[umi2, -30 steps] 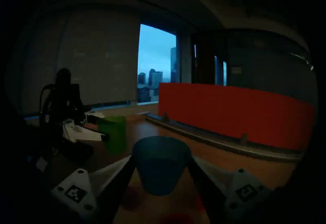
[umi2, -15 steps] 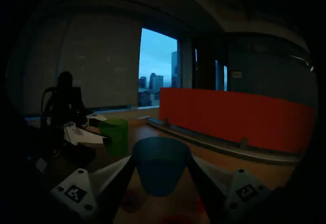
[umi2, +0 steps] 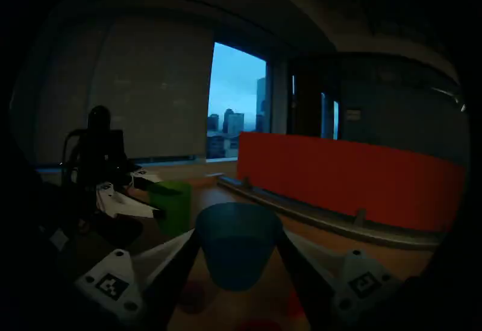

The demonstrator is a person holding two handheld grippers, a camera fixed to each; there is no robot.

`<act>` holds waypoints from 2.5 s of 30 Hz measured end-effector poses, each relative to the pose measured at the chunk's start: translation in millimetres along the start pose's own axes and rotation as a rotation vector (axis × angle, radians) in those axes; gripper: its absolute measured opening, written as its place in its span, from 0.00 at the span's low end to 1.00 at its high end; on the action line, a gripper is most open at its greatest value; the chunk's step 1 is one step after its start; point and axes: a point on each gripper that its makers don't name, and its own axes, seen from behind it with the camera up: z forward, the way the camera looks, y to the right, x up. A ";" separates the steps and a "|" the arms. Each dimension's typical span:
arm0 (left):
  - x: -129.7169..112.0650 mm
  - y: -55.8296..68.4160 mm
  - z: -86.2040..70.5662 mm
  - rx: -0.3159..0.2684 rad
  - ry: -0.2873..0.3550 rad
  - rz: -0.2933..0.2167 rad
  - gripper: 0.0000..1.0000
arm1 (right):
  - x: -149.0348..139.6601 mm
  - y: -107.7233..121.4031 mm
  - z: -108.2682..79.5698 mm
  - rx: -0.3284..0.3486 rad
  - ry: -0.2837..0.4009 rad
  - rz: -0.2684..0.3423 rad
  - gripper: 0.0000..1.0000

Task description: Pour water

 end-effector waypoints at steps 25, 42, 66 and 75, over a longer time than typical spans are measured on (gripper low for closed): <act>-19.4 14.2 -4.1 -0.068 -0.037 -0.001 0.84 | 26.9 -0.1 2.0 0.030 -0.007 -0.192 0.98; -30.1 25.0 -1.8 -0.112 -0.053 -0.013 0.84 | 45.2 1.5 14.5 0.040 -0.010 -0.368 0.98; -31.9 46.6 0.9 -0.177 -0.050 -0.020 0.84 | 62.6 -5.9 27.1 0.056 0.007 -0.557 0.97; -31.1 52.3 2.5 -0.190 -0.047 -0.013 0.84 | 67.5 -7.9 29.8 0.055 0.010 -0.639 0.97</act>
